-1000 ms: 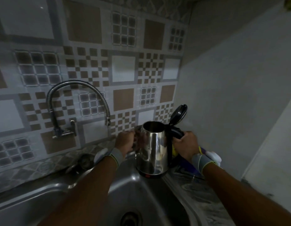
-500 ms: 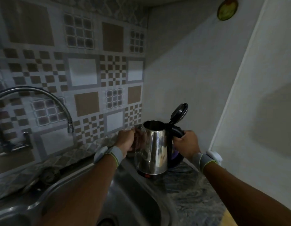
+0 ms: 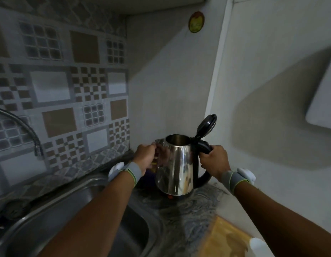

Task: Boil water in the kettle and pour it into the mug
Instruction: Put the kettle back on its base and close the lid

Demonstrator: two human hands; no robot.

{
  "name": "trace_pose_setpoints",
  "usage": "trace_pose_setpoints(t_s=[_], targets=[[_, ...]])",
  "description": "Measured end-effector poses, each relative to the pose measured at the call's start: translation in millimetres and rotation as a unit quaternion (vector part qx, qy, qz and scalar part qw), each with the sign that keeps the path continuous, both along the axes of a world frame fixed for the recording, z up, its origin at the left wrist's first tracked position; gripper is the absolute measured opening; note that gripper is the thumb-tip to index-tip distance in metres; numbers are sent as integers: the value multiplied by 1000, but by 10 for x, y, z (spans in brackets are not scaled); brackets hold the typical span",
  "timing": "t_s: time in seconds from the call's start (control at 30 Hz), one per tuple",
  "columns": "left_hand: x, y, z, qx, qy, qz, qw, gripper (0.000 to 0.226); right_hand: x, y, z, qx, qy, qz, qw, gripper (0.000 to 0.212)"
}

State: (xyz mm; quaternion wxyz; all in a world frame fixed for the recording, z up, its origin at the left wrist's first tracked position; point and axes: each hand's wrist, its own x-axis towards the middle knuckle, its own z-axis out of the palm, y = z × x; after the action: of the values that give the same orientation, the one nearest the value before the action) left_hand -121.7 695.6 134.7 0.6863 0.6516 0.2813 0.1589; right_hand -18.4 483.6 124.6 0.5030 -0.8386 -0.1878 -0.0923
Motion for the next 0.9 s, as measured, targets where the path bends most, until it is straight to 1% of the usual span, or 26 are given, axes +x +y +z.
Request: trace_pose_setpoints(t_s=[0.2,0.23,0.33,0.5,0.6,0.9], targets=[[7,-593,14,-4,-1,-26,1000,32,-87,-637,-6,-5,5,-28,1000,9],[10,-815,3,-6,2,-37,999,32,-131,-872,-2,-7,7,-35,999,8],[11,-1036,-22,-5,3,-42,999,32,-159,-1101,-24,-14,8,-41,999,8],[44,-1638,-127,-5,4,-50,999,35,-273,-1750,-114,-9,13,-66,998,7],[86,-1983,-207,-9,8,-62,998,33,-313,-2117,-187,-12,12,-82,997,7],[210,-2871,-364,-4,8,-96,995,37,-389,-3006,-324,-11,16,-123,992,8]])
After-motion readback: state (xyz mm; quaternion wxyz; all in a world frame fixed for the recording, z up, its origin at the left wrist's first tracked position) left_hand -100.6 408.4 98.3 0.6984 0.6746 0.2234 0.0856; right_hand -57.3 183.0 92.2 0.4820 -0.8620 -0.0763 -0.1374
